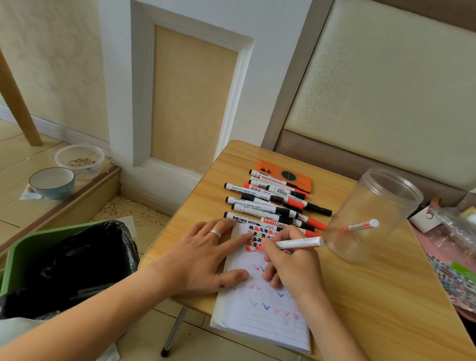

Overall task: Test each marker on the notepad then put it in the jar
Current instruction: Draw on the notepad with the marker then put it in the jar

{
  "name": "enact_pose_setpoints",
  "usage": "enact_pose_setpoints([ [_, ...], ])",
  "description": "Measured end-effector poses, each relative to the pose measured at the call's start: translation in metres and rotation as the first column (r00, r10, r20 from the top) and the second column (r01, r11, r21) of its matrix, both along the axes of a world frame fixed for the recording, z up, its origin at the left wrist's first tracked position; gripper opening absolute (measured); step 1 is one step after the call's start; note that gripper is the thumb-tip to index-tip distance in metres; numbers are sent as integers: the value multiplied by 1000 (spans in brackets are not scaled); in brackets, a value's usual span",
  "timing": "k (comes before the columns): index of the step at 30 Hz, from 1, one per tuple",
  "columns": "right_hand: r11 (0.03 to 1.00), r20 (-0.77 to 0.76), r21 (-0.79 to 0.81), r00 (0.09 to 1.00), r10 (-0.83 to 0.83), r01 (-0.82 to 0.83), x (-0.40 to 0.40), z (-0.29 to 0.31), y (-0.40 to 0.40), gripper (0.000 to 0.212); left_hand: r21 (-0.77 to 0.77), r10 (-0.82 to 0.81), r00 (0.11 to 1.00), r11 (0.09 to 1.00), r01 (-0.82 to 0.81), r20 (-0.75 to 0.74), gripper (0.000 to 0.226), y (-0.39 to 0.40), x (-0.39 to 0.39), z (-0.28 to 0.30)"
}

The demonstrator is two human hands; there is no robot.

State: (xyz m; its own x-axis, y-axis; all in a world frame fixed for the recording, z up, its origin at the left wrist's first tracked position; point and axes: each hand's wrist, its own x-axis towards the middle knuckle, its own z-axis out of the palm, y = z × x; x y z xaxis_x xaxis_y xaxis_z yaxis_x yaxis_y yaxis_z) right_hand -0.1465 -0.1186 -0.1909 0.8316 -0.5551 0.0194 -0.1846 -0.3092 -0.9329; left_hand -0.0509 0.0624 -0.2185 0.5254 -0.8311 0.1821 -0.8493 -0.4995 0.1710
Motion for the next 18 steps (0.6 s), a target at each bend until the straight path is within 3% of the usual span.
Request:
enact_pose_setpoints([
  [18,999,-54,-41,999,-2,-1,1,-1,0,16,24,0,1000,1000,0,-14,75,0,1,1],
])
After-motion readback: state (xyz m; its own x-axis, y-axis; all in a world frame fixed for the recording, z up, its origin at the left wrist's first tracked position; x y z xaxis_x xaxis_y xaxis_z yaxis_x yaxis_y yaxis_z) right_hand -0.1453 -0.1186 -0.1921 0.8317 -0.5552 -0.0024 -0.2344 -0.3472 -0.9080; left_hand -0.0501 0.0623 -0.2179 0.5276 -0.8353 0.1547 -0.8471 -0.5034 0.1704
